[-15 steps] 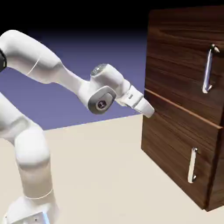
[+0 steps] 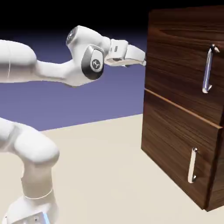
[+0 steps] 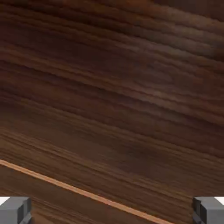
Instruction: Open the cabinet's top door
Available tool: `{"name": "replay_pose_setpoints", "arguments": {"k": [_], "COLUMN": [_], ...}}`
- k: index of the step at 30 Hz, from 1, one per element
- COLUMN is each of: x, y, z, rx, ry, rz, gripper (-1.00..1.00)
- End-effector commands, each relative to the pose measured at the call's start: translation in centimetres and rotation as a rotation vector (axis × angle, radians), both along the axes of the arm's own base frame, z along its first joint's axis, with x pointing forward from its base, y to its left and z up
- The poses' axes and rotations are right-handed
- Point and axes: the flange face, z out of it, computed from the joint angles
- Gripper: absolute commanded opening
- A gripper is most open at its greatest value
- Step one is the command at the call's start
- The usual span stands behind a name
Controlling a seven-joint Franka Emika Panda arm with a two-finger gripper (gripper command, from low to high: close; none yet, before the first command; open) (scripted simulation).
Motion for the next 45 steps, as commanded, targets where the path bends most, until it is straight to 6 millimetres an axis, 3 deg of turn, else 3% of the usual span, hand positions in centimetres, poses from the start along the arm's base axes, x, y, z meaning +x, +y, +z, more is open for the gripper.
{"name": "replay_pose_setpoints", "arguments": {"k": [1,8,14,20,27,32,33,37,38,39,45], "x": [-0.4,-2.4,-2.1,0.6,6.7,12.1,12.1,17.1,17.1,17.1,11.1], "y": [-0.4,-4.9,-10.0,-15.2,-19.5,-20.5,-20.5,-20.3,-20.3,-20.3,-18.3], "z": [0.8,4.5,5.4,4.0,-0.9,-6.0,-6.0,-6.0,-6.0,-6.0,-6.0], "rx": [-0.001,0.020,0.072,0.145,0.239,0.296,0.296,0.296,0.296,0.296,0.275], "ry": [-0.023,-0.173,-0.271,-0.331,-0.346,-0.325,-0.325,-0.325,-0.325,-0.325,-0.345], "rz": [0.005,0.014,-0.010,-0.056,-0.125,-0.172,-0.172,-0.172,-0.172,-0.172,-0.302], "gripper": [0.00,0.00,0.00,0.00,0.00,0.00,0.00,0.00,-1.00,-1.00,-1.00]}}
